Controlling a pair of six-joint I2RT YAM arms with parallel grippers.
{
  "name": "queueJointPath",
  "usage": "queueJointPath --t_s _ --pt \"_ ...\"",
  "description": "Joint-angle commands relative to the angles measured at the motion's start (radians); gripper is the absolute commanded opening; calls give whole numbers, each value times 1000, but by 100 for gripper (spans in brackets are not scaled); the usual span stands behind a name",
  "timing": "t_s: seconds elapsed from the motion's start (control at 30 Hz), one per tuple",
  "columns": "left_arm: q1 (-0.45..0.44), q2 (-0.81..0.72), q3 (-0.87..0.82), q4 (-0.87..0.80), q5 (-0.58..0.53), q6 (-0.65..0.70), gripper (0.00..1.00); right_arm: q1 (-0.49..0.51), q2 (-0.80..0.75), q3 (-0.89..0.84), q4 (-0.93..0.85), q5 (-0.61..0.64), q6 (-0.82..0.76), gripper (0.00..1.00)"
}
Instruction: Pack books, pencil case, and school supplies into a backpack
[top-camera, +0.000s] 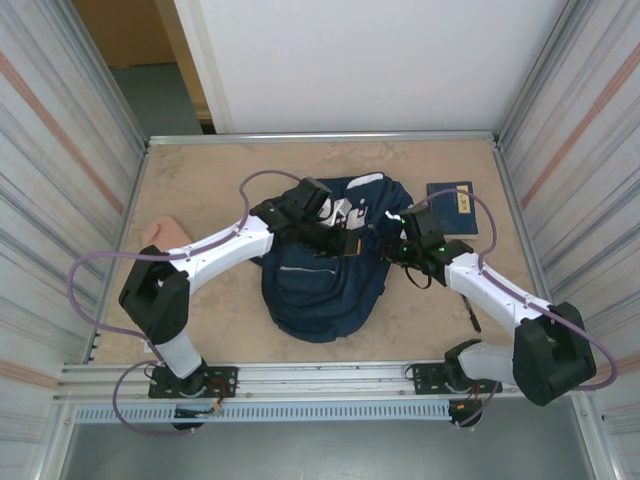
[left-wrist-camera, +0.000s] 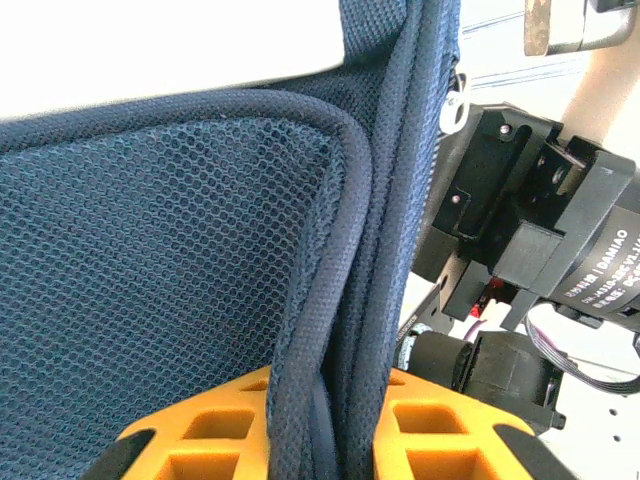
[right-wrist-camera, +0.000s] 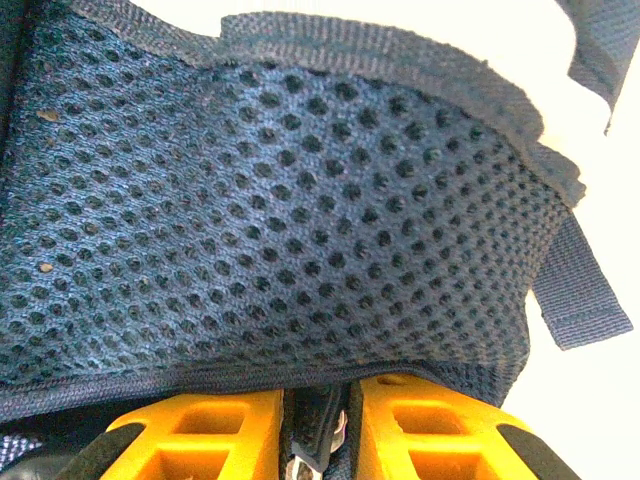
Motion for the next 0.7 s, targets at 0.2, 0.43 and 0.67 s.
queueJointPath --t_s 0.2,0.43,0.67 --pt "-22 -79 16 59 100 7 0 -5 14 47 17 -71 -113 21" --pt "-10 -78 -3 66 84 12 0 8 -27 52 -45 -154 -191 18" --pt "7 -80 -29 84 87 16 0 7 -81 35 -122 -186 -239 16"
